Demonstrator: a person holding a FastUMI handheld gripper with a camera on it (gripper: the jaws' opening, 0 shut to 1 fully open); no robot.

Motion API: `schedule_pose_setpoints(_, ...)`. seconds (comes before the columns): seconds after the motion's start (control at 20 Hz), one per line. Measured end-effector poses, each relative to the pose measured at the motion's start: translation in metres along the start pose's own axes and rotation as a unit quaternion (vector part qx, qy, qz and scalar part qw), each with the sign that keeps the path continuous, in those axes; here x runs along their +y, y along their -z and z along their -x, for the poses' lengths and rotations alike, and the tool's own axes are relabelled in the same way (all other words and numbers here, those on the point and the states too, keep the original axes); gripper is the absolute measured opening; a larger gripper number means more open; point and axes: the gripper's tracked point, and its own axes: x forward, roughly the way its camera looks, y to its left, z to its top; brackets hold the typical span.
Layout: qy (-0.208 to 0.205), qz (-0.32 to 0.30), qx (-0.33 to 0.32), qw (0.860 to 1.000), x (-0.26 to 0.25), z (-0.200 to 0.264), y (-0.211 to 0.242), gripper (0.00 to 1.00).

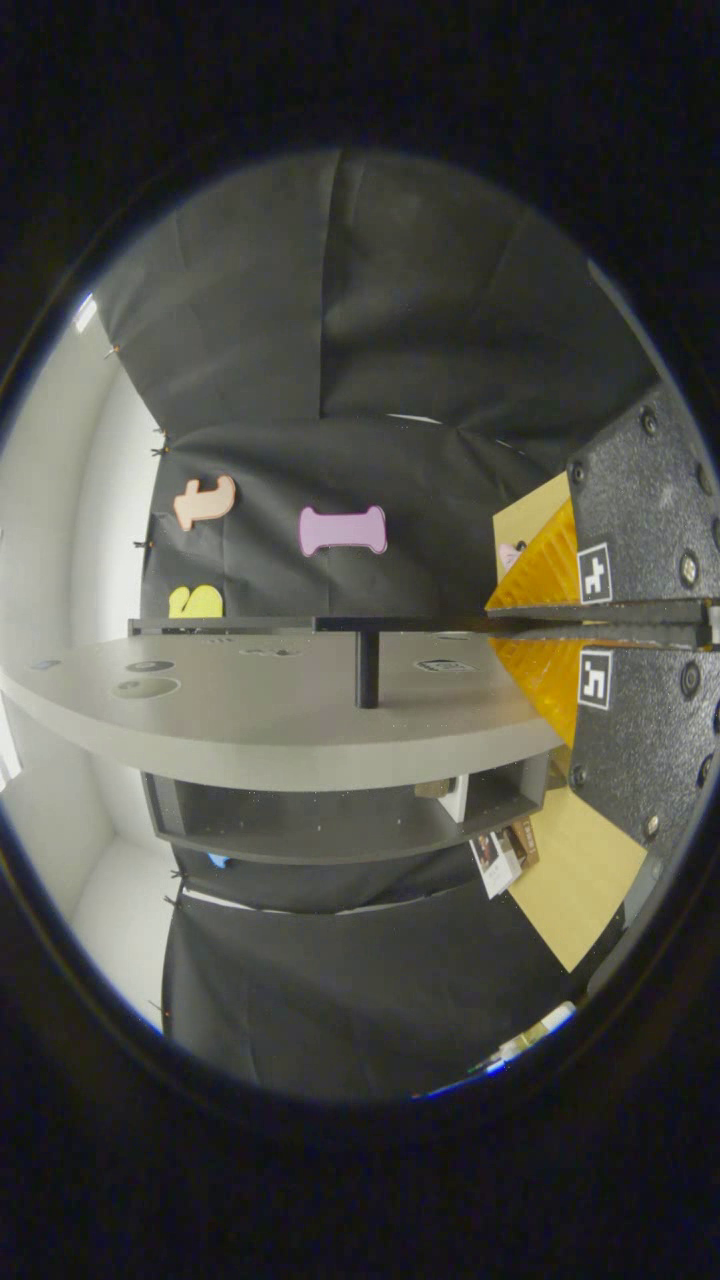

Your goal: Open the shoe cabinet door, grab the shoes and put them into the shoe cabinet, then close the shoe cabinet door.

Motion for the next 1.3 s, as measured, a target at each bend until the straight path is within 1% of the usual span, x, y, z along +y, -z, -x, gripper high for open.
schedule_pose_setpoints(0.1, -0.011, -0.007, 0.002, 1.000, -0.015, 0.000, -0.001, 0.04)
schedule_pose_setpoints(0.25, -0.016, -0.003, -0.004, 1.000, -0.035, -0.003, -0.002, 0.04)
schedule_pose_setpoints(0.4, -0.050, -0.016, -0.001, 0.999, -0.033, -0.005, -0.002, 0.04)
schedule_pose_setpoints(0.45, -0.054, -0.013, -0.003, 0.998, -0.034, -0.004, -0.002, 0.04)
schedule_pose_setpoints(0.55, -0.043, -0.007, -0.003, 0.999, -0.040, -0.005, -0.002, 0.04)
schedule_pose_setpoints(0.65, -0.045, -0.011, -0.003, 0.999, -0.039, -0.003, 0.000, 0.04)
schedule_pose_setpoints(0.75, -0.045, -0.014, -0.007, 0.999, -0.045, 0.001, 0.000, 0.08)
schedule_pose_setpoints(0.8, -0.040, -0.016, -0.008, 0.999, -0.048, 0.006, 0.001, 0.11)
schedule_pose_setpoints(0.9, -0.028, -0.013, -0.003, 1.000, -0.055, 0.020, 0.004, 0.27)
schedule_pose_setpoints(0.95, -0.014, -0.015, -0.001, 1.000, -0.060, 0.027, 0.006, 0.35)
schedule_pose_setpoints(1.15, 0.060, -0.005, -0.027, 0.998, -0.073, 0.072, 0.000, 0.75)
schedule_pose_setpoints(1.3, 0.102, 0.024, -0.047, 0.993, -0.058, 0.109, -0.001, 0.77)
